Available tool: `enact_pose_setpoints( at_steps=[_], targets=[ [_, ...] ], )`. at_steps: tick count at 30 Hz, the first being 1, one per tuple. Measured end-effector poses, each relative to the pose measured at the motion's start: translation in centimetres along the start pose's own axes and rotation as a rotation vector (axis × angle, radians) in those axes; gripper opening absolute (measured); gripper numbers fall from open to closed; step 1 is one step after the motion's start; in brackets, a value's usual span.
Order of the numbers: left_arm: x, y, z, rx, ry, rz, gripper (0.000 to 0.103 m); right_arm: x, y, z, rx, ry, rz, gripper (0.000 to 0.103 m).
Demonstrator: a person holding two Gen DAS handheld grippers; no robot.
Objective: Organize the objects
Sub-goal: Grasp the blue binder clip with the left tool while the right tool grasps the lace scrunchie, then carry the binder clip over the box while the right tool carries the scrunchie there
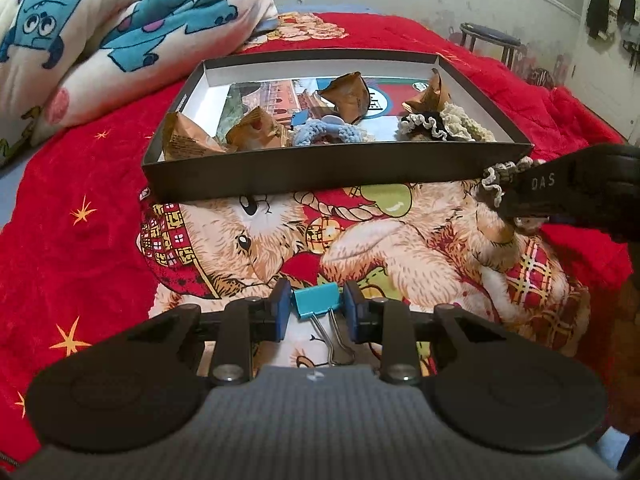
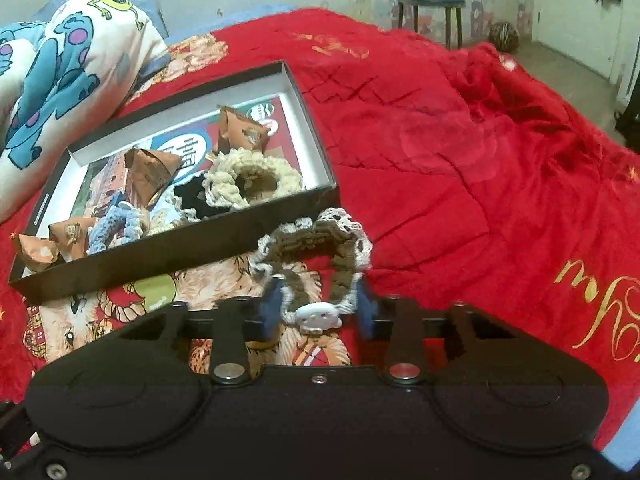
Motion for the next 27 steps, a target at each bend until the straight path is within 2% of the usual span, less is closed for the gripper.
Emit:
enact_pose_setpoints(
  at_steps=[6, 18, 27],
  targets=[
    [-0.1, 0.0, 0.1, -0.003, 0.006, 0.004, 0.032, 1.3, -0.3, -0.2, -0.021, 0.019, -0.029, 0.020],
    [0.1, 0.1, 0.0, -0.023, 0.016, -0.005, 0.032, 2.0, 0.8, -2.7, -0.068, 0.215, 0.084, 0.020],
    [0.7, 0.3, -0.5, -0.049, 0.039, -0.031, 0.032, 2.3, 1.2, -3.7, -0.096, 0.281, 0.101, 0.020]
  ],
)
Point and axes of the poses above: each gripper's, at about its wrist camera, not at the fingertips, and z roughly the way its jaws point, x to its left, y to its top, the point moved 4 cm from there along z, roughly the way its jaws point, and after that the axes turned 11 degrees about z, right-handed, at the moved point
